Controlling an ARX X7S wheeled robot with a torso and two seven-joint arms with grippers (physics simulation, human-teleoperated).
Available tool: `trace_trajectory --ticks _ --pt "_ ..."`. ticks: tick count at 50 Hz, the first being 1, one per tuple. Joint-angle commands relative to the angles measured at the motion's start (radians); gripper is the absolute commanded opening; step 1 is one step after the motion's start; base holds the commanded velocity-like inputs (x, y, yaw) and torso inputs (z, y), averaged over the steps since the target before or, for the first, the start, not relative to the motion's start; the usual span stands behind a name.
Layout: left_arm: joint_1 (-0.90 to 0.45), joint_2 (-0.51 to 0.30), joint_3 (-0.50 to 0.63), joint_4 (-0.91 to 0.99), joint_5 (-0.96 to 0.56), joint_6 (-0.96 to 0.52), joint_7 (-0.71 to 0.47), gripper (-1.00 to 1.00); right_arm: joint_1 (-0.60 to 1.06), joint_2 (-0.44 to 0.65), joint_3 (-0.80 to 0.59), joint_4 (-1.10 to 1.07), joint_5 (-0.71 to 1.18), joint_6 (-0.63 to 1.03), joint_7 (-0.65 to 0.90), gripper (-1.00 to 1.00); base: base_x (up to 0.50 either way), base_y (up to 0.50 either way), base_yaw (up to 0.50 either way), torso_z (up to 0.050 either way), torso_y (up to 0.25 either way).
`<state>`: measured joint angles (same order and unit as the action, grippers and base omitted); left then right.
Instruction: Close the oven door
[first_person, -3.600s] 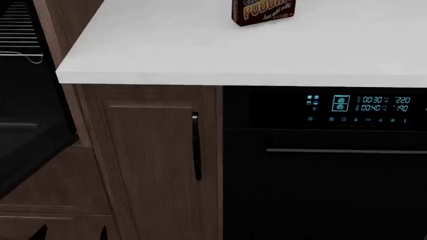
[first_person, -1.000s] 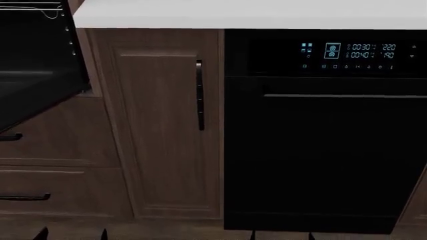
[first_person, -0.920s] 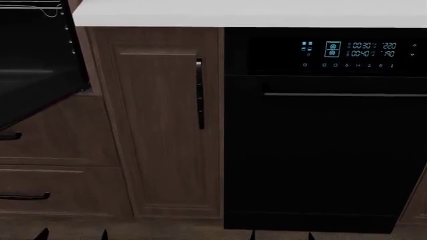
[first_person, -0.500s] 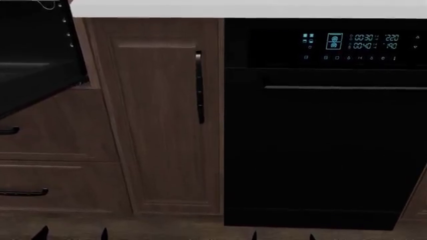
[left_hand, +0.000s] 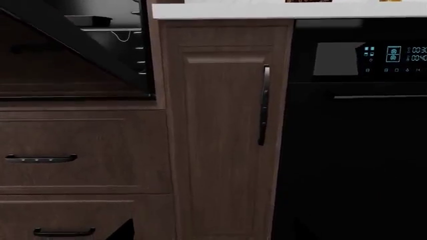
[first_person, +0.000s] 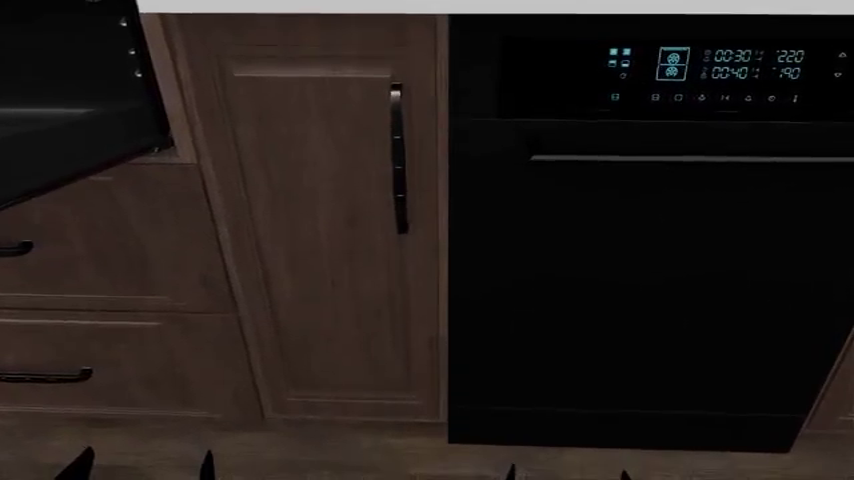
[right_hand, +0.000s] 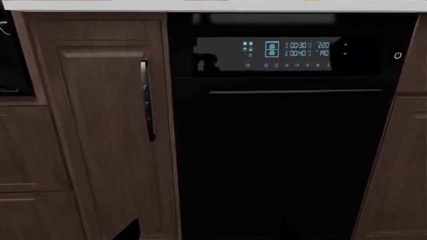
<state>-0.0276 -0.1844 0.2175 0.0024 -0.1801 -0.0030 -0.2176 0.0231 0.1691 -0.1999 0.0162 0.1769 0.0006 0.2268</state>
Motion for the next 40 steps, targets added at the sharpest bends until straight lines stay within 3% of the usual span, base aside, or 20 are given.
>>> trace_trajectory --ticks 1,10,14,19,26,32,40 --pt "-0.001 -0.005 0.006 0.004 -0.005 -0.003 -0.006 1.00 0.002 0.005 -0.006 0.001 0.005 0.000 0.007 1.00 0.00 0.00 0.00 -0.032 0.000" --pt "-0.018 -0.016 0.009 0.040 -0.014 -0.075 -0.021 1.00 0.021 0.019 -0.019 -0.039 0.015 0.081 0.011 1.00 0.00 0.00 0.00 -0.025 0.000" --pt "-0.067 -0.031 0.035 0.051 -0.011 -0.226 -0.024 1.00 0.052 0.028 -0.015 -0.083 0.082 0.247 -0.001 1.00 0.00 0.00 0.00 0.000 0.000" --pt "-0.078 -0.053 0.049 0.076 -0.010 -0.313 -0.022 1.00 0.054 0.037 -0.011 -0.095 0.139 0.334 -0.022 1.00 0.00 0.00 0.00 0.000 0.000" --pt "-0.115 -0.092 0.104 0.111 -0.036 -0.551 0.016 1.00 0.059 0.044 0.009 -0.091 0.239 0.477 -0.037 1.00 0.00 0.00 0.00 0.000 0.000" --pt "-0.103 -0.122 0.072 0.153 -0.106 -0.736 0.026 1.00 0.031 0.056 0.037 -0.122 0.319 0.580 -0.033 1.00 0.00 0.00 0.00 0.000 0.000" --pt "-0.076 -0.137 0.102 0.108 -0.101 -0.754 0.041 1.00 0.018 0.064 0.055 -0.123 0.398 0.683 -0.034 1.00 0.00 0.00 0.00 0.000 0.000"
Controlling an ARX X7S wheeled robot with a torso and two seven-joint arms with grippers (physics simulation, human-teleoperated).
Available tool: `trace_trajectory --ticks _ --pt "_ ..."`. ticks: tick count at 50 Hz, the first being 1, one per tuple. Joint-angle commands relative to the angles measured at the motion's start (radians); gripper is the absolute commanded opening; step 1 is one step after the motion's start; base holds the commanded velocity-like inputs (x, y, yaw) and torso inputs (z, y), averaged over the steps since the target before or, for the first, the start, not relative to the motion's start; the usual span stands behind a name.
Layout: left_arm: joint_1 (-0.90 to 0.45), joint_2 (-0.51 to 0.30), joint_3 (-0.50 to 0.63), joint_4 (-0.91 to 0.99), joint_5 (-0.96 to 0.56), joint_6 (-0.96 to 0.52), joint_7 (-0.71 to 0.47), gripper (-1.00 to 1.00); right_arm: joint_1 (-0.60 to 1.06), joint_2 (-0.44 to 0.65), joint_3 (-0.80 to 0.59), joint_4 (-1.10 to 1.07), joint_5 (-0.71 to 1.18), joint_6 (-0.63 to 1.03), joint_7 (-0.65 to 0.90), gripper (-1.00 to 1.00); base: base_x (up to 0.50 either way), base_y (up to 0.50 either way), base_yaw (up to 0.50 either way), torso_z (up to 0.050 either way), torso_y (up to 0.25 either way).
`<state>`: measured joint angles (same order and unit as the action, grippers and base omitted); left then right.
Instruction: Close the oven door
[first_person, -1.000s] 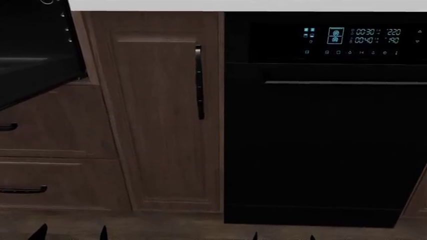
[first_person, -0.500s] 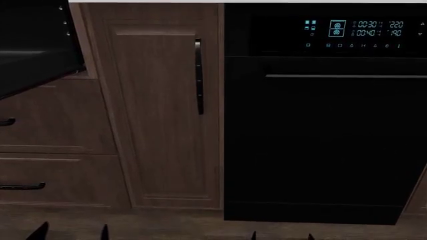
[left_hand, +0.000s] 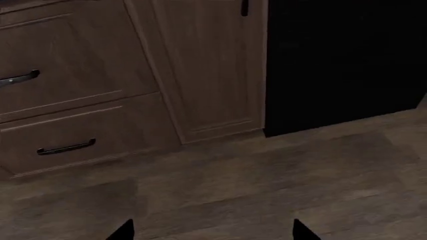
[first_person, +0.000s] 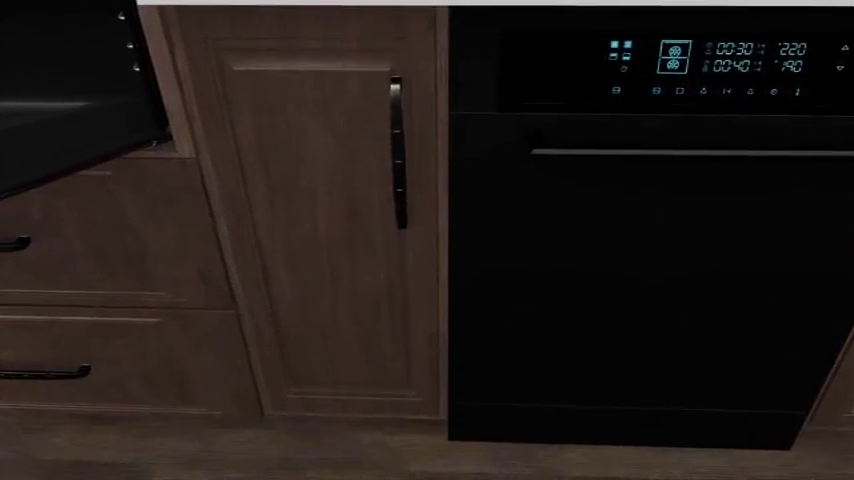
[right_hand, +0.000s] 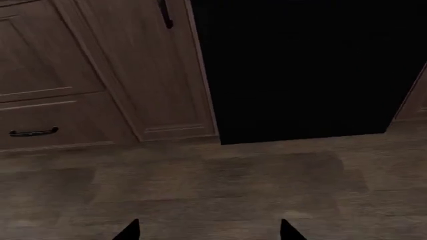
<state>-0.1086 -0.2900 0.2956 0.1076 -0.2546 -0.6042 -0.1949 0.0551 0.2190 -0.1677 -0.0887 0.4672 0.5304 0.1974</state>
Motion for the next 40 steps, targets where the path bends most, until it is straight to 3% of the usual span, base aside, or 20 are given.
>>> trace_trajectory --ticks 1,15,40 --pt "0.005 -0.033 0.027 0.003 -0.024 -0.149 0.019 1.00 -0.013 0.016 0.021 -0.019 0.104 0.154 -0.003 1.00 0.00 0.00 0.00 0.000 0.000" --pt "0.001 -0.037 0.023 0.040 -0.028 -0.141 0.011 1.00 -0.009 0.025 -0.019 -0.006 0.060 0.101 -0.014 1.00 0.00 0.00 0.00 0.000 0.000" --pt "-0.020 -0.035 0.023 0.009 -0.035 -0.113 0.016 1.00 0.000 0.024 -0.035 0.017 0.054 0.068 -0.021 1.00 0.00 0.18 0.00 0.000 0.000"
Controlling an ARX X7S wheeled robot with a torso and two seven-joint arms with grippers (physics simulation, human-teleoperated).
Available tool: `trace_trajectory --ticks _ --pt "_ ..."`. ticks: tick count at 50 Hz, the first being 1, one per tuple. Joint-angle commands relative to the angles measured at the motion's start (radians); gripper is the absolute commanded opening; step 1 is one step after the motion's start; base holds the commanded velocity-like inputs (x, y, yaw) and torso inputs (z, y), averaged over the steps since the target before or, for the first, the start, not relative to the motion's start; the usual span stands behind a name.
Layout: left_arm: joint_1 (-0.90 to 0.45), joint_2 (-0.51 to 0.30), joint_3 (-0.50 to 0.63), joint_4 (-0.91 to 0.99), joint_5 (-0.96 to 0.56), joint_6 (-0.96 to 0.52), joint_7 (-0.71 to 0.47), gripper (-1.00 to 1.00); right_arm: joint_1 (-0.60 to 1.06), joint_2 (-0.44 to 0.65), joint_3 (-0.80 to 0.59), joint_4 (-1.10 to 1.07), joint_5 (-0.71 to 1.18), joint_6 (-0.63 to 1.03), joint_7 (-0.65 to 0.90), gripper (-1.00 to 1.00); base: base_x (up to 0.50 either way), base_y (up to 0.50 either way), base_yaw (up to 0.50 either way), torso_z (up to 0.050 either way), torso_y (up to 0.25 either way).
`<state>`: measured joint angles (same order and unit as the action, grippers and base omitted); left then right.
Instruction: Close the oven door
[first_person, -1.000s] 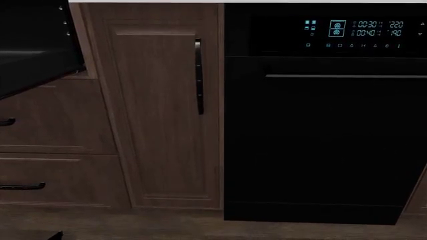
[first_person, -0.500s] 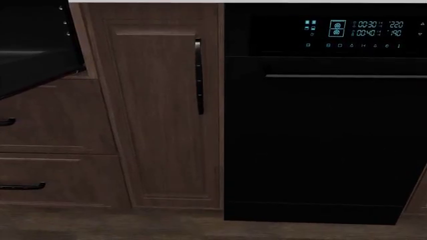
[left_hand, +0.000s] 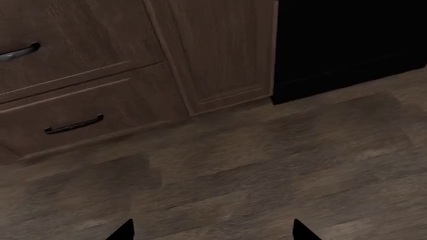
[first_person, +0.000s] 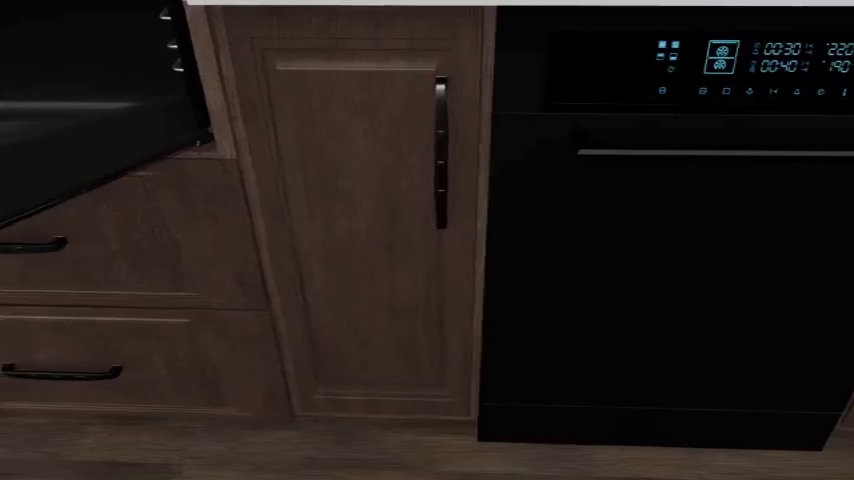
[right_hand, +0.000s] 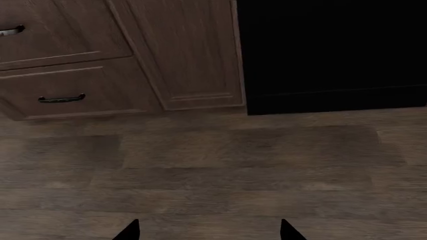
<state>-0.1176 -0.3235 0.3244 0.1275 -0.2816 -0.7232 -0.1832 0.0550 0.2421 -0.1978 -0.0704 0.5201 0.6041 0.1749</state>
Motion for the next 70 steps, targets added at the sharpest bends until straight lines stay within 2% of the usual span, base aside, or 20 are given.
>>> trace_trajectory --ticks 1,4,11,12,14,17,20,23,24,25,32,34,36,37,41,44,58,59,70 --pt "-0.009 -0.001 -0.004 -0.014 -0.006 0.011 0.005 1.00 0.000 0.001 -0.003 -0.002 0.003 -0.006 0.003 1.00 0.00 0.19 0.00 0.000 0.000" --pt "-0.010 -0.006 -0.010 0.021 -0.018 -0.024 -0.002 1.00 0.000 0.001 -0.007 -0.007 0.002 -0.004 0.007 1.00 0.00 0.19 0.00 0.000 0.000" --pt "0.001 -0.004 -0.012 -0.011 -0.017 0.019 0.006 1.00 0.004 0.001 -0.013 -0.006 0.002 -0.008 0.006 1.00 0.00 0.19 0.00 0.000 0.000" --pt "-0.001 -0.010 -0.019 0.029 -0.029 -0.020 -0.002 1.00 0.003 0.001 -0.013 -0.004 0.001 -0.011 0.006 1.00 0.00 0.19 0.00 0.000 0.000" --pt "0.008 -0.005 -0.013 -0.005 -0.019 0.023 0.005 1.00 -0.001 0.001 -0.015 -0.004 0.002 -0.015 0.004 1.00 0.00 0.19 0.00 0.000 0.000" --pt "0.006 -0.011 -0.018 0.040 -0.031 -0.024 -0.006 1.00 -0.003 0.002 -0.016 -0.007 0.003 -0.018 0.004 1.00 0.00 0.18 0.00 0.000 0.000" --pt "0.014 -0.006 -0.007 0.008 -0.023 0.015 0.003 1.00 -0.008 0.006 -0.017 -0.011 0.002 -0.020 0.005 1.00 0.00 0.19 0.00 0.000 0.000" --pt "0.012 -0.015 -0.013 0.062 -0.037 -0.036 -0.007 1.00 -0.007 0.006 -0.020 -0.016 0.004 -0.019 0.005 1.00 0.00 0.19 0.00 0.000 0.000" --pt "0.015 -0.011 -0.005 0.021 -0.025 0.005 0.001 1.00 -0.007 0.006 -0.020 -0.016 0.005 -0.019 0.004 1.00 0.00 0.18 0.00 0.000 0.000" --pt "0.009 -0.014 -0.010 0.045 -0.032 -0.023 -0.005 1.00 -0.007 0.007 -0.022 -0.016 0.004 -0.017 0.006 1.00 0.00 0.18 0.00 0.000 0.000" --pt "0.007 -0.005 -0.006 -0.011 -0.024 0.020 0.000 1.00 -0.004 0.007 -0.021 -0.005 0.007 -0.026 0.004 1.00 0.00 0.19 0.00 0.000 0.000" --pt "0.007 -0.011 -0.012 0.033 -0.036 -0.017 -0.006 1.00 -0.001 0.006 -0.025 0.000 0.005 -0.027 0.002 1.00 0.00 0.19 0.00 0.000 0.000" --pt "0.008 -0.008 -0.007 0.005 -0.028 0.013 -0.001 1.00 0.002 0.007 -0.028 0.001 0.004 -0.028 0.000 1.00 0.00 0.19 0.00 0.000 0.000" --pt "0.005 -0.013 -0.014 0.045 -0.040 -0.028 -0.009 1.00 0.003 0.007 -0.030 0.004 0.003 -0.028 0.000 1.00 0.00 0.18 0.00 0.000 0.000" --pt "0.009 -0.010 -0.004 0.004 -0.029 0.015 0.001 1.00 0.001 0.008 -0.032 0.008 0.003 -0.031 -0.001 1.00 0.00 0.19 0.00 0.000 0.000" --pt "0.005 -0.013 -0.004 0.036 -0.038 -0.019 -0.005 1.00 0.001 0.008 -0.035 0.014 0.003 -0.035 -0.005 1.00 0.00 0.18 0.00 0.000 0.000" --pt "0.010 -0.009 0.001 -0.002 -0.035 0.018 -0.001 1.00 -0.003 0.014 -0.040 0.010 0.005 -0.044 -0.005 1.00 0.00 0.19 0.00 0.000 0.000" --pt "0.008 -0.014 -0.005 0.041 -0.048 -0.024 -0.009 1.00 -0.004 0.015 -0.039 0.008 0.007 -0.044 -0.004 1.00 0.00 0.19 0.00 0.000 0.000" --pt "0.012 -0.014 -0.004 0.007 -0.044 0.013 -0.003 1.00 -0.005 0.019 -0.046 -0.001 0.007 -0.046 -0.001 1.00 0.00 0.19 0.00 0.000 0.000"
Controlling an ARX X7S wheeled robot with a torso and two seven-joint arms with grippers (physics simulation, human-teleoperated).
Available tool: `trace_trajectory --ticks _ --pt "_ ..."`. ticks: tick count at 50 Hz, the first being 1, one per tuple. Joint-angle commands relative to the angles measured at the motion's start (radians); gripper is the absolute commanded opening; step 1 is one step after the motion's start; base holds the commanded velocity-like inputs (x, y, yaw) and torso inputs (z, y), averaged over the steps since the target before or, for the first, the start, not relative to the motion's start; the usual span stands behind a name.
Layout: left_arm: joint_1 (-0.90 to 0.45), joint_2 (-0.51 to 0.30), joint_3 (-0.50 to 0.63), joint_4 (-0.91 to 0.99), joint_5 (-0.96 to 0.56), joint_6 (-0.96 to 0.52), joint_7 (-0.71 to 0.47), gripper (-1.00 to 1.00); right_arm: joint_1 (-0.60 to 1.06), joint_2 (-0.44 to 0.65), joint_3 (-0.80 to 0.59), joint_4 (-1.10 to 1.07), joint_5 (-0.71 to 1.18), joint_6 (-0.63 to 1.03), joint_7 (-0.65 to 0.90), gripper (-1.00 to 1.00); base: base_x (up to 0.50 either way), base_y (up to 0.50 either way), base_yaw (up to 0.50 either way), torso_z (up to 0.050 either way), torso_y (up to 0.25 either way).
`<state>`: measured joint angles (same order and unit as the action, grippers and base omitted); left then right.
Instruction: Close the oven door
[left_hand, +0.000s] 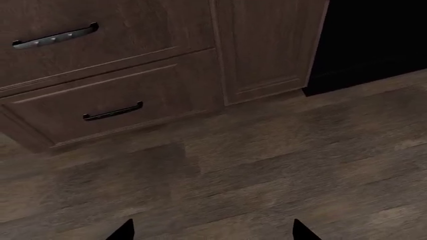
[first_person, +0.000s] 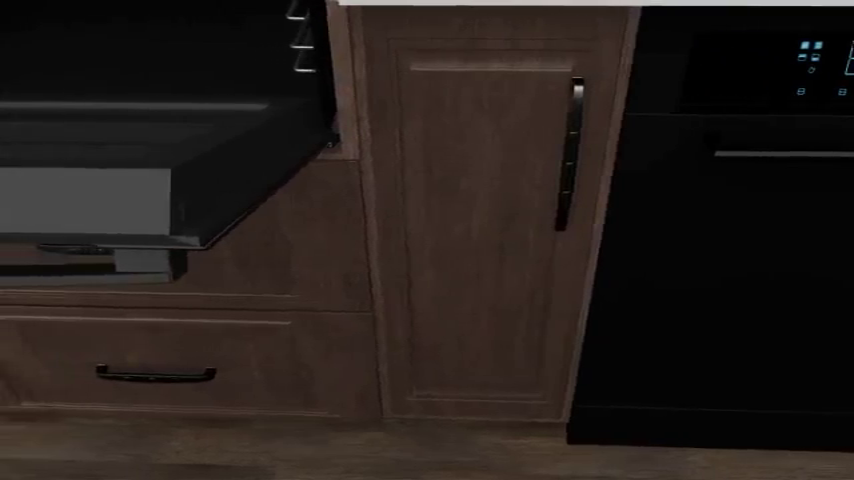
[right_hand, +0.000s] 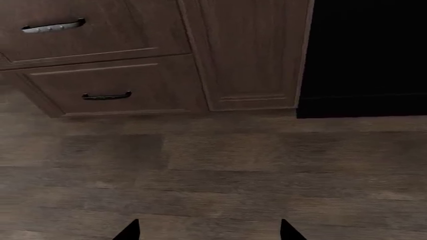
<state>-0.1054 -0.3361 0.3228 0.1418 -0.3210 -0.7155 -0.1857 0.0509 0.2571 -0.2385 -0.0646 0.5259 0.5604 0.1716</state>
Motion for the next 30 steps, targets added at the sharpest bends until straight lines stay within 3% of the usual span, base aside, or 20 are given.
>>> trace_trajectory --ticks 1,26,30 --pt "0.000 -0.001 -0.002 -0.007 -0.005 0.006 -0.001 1.00 -0.001 0.004 -0.006 -0.008 0.000 -0.003 0.004 1.00 0.00 0.19 0.00 0.000 0.000" --pt "-0.013 -0.007 0.008 0.030 -0.019 -0.033 -0.008 1.00 0.003 0.007 -0.013 -0.001 0.014 -0.006 0.002 1.00 0.00 0.23 0.00 0.000 0.000" --pt "-0.011 0.002 0.014 -0.029 -0.007 0.018 0.002 1.00 0.002 0.009 -0.011 0.006 0.015 -0.010 0.003 1.00 0.00 0.23 0.00 0.000 0.000"
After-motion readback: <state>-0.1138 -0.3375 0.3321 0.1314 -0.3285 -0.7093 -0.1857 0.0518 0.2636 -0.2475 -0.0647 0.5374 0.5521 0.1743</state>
